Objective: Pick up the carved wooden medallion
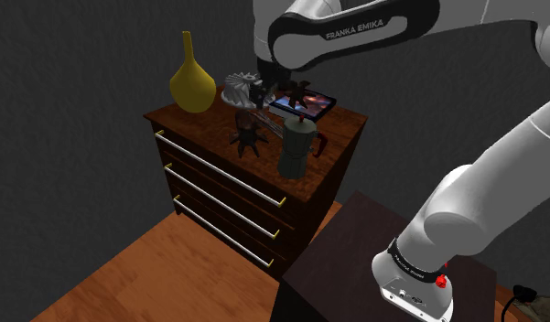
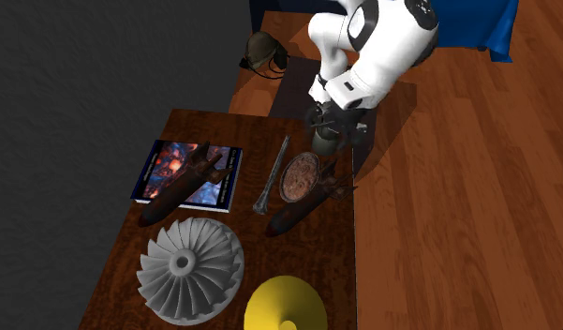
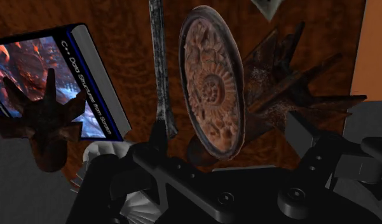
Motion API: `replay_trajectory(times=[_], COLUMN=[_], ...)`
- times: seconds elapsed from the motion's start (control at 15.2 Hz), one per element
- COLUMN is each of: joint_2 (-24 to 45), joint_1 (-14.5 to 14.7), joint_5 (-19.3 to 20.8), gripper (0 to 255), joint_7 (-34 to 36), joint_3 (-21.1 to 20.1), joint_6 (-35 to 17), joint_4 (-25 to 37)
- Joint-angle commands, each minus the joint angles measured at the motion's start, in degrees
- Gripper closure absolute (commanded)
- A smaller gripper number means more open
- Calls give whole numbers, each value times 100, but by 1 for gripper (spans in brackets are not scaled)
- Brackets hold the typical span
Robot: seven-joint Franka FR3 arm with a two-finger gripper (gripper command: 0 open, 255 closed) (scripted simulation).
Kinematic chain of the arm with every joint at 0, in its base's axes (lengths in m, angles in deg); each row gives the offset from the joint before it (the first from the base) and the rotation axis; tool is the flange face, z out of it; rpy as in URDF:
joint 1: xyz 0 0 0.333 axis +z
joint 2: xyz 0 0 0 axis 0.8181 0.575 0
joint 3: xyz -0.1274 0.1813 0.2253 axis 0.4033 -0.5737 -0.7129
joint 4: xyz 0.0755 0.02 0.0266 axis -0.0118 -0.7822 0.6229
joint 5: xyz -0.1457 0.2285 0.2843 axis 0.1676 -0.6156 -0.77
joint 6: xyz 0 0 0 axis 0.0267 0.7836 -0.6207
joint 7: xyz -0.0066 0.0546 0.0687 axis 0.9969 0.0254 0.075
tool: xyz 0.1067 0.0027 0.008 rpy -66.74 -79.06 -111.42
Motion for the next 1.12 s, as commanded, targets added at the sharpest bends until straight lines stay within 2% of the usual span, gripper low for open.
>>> replay_trajectory(times=[0.0,0.2,0.79,0.86,1.06], joint_2=[405,1042,1199,1197,1196], joint_1=[-2,30,25,25,21], joint_5=[298,744,934,935,935], gripper=[0,0,0,255,255], joint_7=[220,489,765,767,762], joint_3=[-110,-212,-190,-189,-186], joint_6=[-96,-107,-588,-594,-600], joint_4=[278,833,450,442,437])
